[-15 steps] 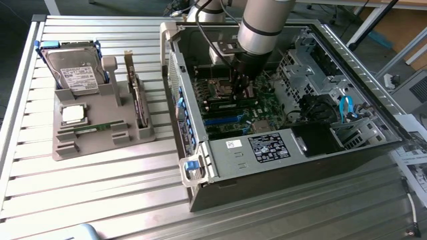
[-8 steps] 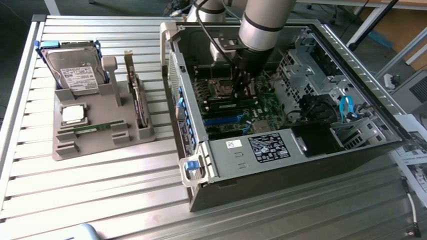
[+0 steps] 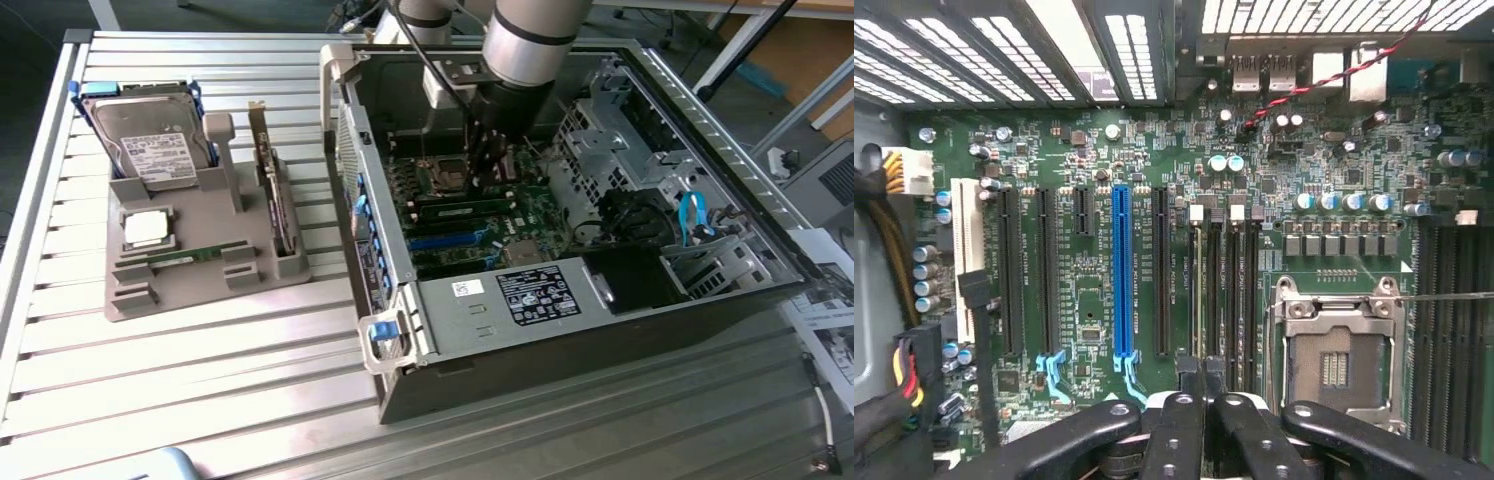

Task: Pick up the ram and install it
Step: 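Press down the ram until it locks into place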

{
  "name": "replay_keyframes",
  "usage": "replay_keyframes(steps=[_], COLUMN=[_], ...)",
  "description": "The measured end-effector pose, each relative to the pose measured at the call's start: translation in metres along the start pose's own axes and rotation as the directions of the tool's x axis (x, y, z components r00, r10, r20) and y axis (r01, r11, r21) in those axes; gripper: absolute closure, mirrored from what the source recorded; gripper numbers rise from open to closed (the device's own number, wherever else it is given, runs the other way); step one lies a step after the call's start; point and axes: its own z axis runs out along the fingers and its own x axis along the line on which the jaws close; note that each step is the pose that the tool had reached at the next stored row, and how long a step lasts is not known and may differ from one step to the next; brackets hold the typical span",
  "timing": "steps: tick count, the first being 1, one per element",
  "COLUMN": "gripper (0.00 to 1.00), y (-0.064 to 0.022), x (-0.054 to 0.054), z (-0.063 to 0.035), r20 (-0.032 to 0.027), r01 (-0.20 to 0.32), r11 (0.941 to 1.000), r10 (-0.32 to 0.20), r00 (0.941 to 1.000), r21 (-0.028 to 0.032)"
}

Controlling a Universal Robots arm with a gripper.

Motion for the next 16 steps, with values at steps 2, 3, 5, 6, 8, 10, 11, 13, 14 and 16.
replay_keyframes(steps=[2, 3, 5, 6, 8, 10, 11, 13, 14, 16], gripper=[0.89, 0.89, 0.89, 0.89, 0.89, 0.89, 0.89, 0.89, 0.89, 0.89], y=[0.0000, 0.0000, 0.0012, 0.0024, 0.0053, 0.0104, 0.0129, 0.0173, 0.0197, 0.0245], x=[0.000, 0.000, 0.000, 0.000, 0.000, 0.000, 0.000, 0.000, 0.000, 0.000], z=[0.0000, 0.0000, -0.0002, -0.0002, -0.0002, -0.0002, -0.0003, -0.0003, -0.0004, -0.0004], r20=[-0.0001, -0.0001, -0.0003, -0.0003, -0.0002, -0.0001, -0.0002, -0.0001, -0.0001, 0.0000], r01=[0.000, 0.000, 0.000, 0.000, 0.000, 0.000, 0.000, 0.000, 0.000, 0.000], r11=[1.0000, 1.0000, 1.0000, 1.0000, 1.0000, 1.0000, 1.0000, 1.0000, 1.0000, 1.0000], r10=[0.000, 0.000, 0.000, 0.000, 0.000, 0.000, 0.000, 0.000, 0.000, 0.000], r00=[1.0000, 1.0000, 1.0000, 1.0000, 1.0000, 1.0000, 1.0000, 1.0000, 1.0000, 1.0000], r21=[-0.0001, -0.0001, -0.0002, -0.0002, -0.0001, -0.0001, -0.0001, -0.0001, -0.0001, 0.0000])
